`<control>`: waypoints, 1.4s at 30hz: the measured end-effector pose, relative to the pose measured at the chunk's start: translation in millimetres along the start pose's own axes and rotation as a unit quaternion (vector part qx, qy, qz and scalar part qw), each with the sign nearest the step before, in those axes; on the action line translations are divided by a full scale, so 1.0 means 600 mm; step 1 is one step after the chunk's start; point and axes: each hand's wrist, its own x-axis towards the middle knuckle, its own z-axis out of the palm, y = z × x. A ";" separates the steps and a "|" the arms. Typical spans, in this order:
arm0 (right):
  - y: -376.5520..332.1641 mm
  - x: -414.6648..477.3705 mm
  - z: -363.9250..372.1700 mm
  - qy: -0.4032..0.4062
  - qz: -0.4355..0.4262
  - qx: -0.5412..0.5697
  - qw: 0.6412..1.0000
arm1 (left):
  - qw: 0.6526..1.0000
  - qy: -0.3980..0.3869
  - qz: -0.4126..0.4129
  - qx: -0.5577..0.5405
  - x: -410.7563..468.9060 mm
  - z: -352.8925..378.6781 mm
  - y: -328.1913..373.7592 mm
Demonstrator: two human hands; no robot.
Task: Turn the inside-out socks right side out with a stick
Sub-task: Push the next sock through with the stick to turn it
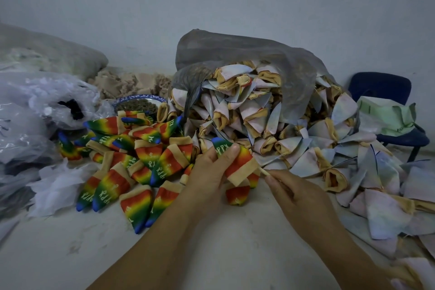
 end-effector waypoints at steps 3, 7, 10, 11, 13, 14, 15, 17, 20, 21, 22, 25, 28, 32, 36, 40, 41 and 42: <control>0.004 0.001 0.005 -0.012 0.017 -0.010 1.000 | 0.993 0.037 0.048 0.098 0.002 0.002 -0.006; 0.007 0.000 0.007 -0.012 0.020 -0.008 1.000 | 0.984 0.095 0.095 0.116 0.005 0.001 -0.006; 0.010 0.000 0.010 0.001 0.022 -0.012 1.000 | 0.978 0.116 0.109 0.137 0.010 -0.007 -0.004; 0.010 0.001 0.012 0.001 0.026 -0.010 1.000 | 0.978 0.108 0.108 0.141 0.010 -0.007 -0.005; 0.009 0.001 0.016 0.002 0.029 0.007 1.000 | 0.979 0.088 0.107 0.151 0.007 -0.004 -0.006; 0.009 0.001 0.016 0.005 0.029 0.019 0.999 | 0.978 0.080 0.105 0.162 0.008 -0.005 -0.008; 0.008 0.000 0.016 0.007 0.027 0.030 0.999 | 0.977 0.075 0.101 0.173 0.008 -0.006 -0.010; 0.008 0.000 0.011 0.004 0.015 0.047 0.999 | 0.977 0.066 0.085 0.186 0.010 -0.007 -0.011; 0.006 0.005 0.003 -0.022 -0.024 0.065 0.997 | 0.981 0.048 0.062 0.177 0.007 -0.009 -0.006; 0.006 0.006 0.002 -0.030 -0.035 0.075 0.996 | 0.982 0.043 0.063 0.172 0.005 -0.009 -0.004; 0.006 0.008 0.001 -0.036 -0.043 0.085 0.995 | 0.983 0.035 0.062 0.167 0.003 -0.009 -0.003; 0.006 0.010 0.003 -0.047 -0.052 0.095 0.993 | 0.987 0.023 0.068 0.140 0.002 -0.004 0.000; 0.011 0.009 0.001 -0.036 -0.049 0.077 0.995 | 0.991 0.017 0.072 0.112 0.000 -0.001 0.003; 0.032 0.009 -0.015 -0.018 -0.038 0.021 0.999 | 0.996 0.004 0.017 0.085 0.000 -0.006 0.004; 0.027 0.009 -0.011 -0.011 -0.032 0.014 0.999 | 0.988 -0.011 -0.032 0.153 -0.002 -0.005 -0.001; 0.023 0.005 0.001 0.014 -0.016 0.031 0.999 | 0.975 -0.021 -0.049 0.216 -0.003 0.000 -0.003; 0.024 0.005 0.002 0.018 -0.012 0.030 0.999 | 0.969 -0.023 -0.056 0.239 -0.003 0.002 -0.003; 0.025 0.005 0.003 0.021 -0.008 0.024 0.999 | 0.964 -0.027 -0.062 0.259 -0.003 0.002 -0.006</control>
